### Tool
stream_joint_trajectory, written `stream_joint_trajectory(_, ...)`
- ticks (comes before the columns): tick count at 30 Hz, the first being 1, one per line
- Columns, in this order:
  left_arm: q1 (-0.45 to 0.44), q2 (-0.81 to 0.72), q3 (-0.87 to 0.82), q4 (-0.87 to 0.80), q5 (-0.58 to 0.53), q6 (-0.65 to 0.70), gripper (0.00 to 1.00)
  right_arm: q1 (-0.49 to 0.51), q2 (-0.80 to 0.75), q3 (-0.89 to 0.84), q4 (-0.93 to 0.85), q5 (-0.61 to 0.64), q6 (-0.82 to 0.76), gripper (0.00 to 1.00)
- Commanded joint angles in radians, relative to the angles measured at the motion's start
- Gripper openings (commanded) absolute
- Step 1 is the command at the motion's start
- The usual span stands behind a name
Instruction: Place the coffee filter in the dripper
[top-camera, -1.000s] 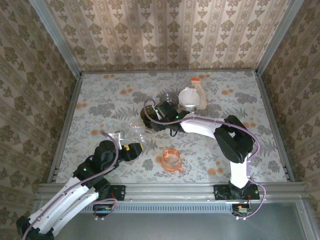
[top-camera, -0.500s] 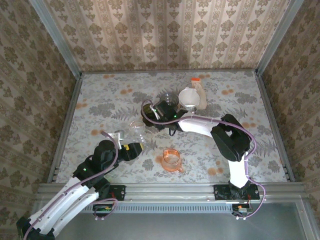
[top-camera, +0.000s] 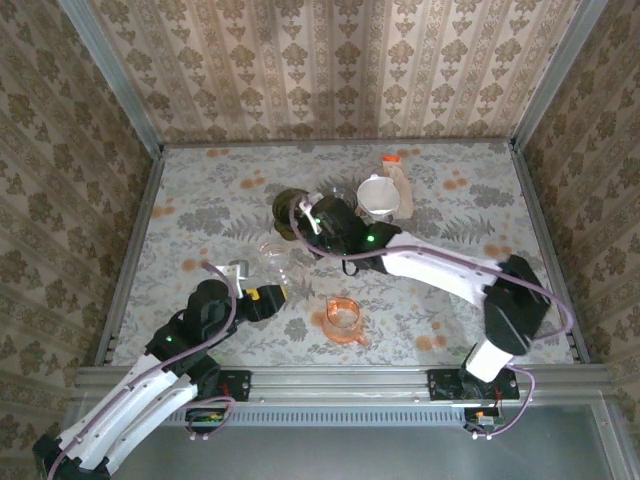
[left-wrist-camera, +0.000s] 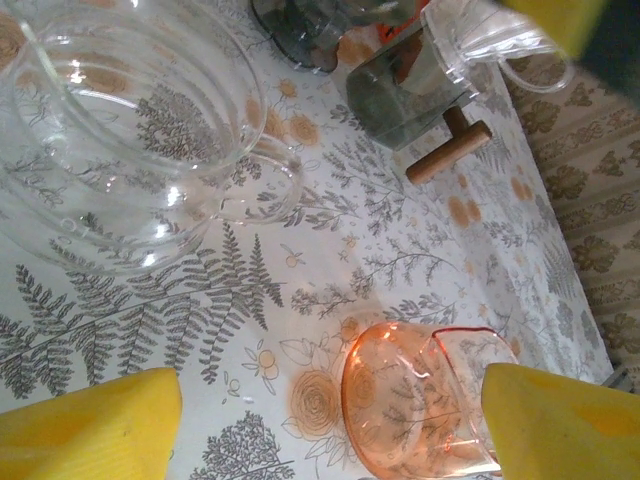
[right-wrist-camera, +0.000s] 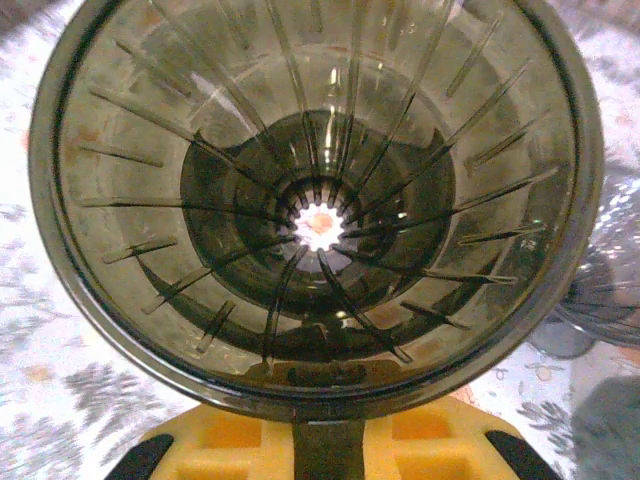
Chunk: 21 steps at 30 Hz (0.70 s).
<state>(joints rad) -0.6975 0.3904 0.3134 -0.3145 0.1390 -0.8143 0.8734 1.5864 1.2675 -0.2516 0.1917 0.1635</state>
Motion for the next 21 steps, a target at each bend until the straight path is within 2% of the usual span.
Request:
stream_joint_trajectory(1, 0.008, -0.017, 0.04, 0.003, 0.02, 0.026, 0.81, 0.031, -0.145, -0.061, -0.079, 0.062, 0.06, 0.09)
stream_joint_trajectory(7, 0.009, -0.019, 0.037, 0.006, 0.035, 0.029, 0.81, 0.144, -0.372, -0.163, -0.247, 0.129, 0.115, 0.09)
stream_joint_trajectory(12, 0.009, -0.018, 0.028, 0.006, 0.037, 0.027, 0.81, 0.236, -0.516, -0.238, -0.445, 0.147, 0.228, 0.09)
stream_joint_trajectory(17, 0.01, -0.016, 0.01, 0.028, 0.041, 0.017, 0.81, 0.329, -0.571, -0.275, -0.572, 0.164, 0.324, 0.09)
stream_joint_trajectory(21, 0.011, -0.015, 0.001, 0.039, 0.044, 0.014, 0.8, 0.394, -0.57, -0.316, -0.563, 0.176, 0.368, 0.09)
